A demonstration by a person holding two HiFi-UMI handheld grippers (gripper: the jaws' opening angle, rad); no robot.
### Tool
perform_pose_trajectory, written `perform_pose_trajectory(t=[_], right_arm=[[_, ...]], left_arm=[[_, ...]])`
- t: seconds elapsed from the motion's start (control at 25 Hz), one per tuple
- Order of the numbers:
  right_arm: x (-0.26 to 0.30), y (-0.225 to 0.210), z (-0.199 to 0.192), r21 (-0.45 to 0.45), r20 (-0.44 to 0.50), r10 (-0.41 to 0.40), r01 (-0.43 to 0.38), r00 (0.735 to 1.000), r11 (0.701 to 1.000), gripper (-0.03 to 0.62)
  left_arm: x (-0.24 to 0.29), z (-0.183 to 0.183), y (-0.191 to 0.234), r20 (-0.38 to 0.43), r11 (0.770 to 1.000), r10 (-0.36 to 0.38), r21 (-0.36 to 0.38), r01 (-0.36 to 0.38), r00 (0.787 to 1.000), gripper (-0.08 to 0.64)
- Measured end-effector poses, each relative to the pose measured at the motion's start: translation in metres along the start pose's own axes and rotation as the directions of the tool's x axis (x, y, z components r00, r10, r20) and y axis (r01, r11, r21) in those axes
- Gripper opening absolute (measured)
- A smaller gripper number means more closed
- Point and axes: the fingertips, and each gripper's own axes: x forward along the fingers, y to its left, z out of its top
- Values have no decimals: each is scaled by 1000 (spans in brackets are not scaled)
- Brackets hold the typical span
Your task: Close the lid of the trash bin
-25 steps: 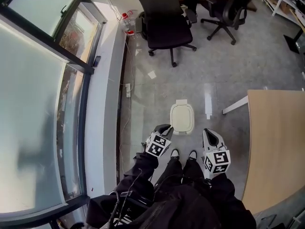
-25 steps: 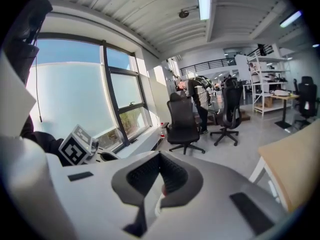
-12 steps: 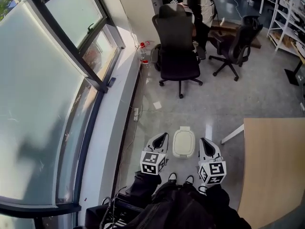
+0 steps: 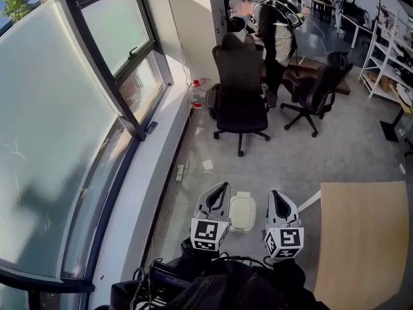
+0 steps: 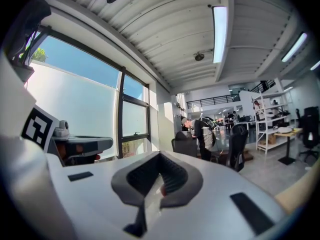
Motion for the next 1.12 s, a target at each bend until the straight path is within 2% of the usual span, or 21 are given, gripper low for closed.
perform_pose_trajectory(t=[0.36,0.6,1.12], right_arm=[[-11,-7,25,-34,49,-17,18,999,999,4],[-16,-8,24,-49,53,-13,16,999,999,5],[-21,1,27,-62,52,3,0,999,998,3]], left_arm=[[10,13,-21,12,999,-42,4,42,999,3],[13,11,-33,16,997,-72,15,72,997,3],[7,7,-40,-3,996,-87,10,87,996,3]])
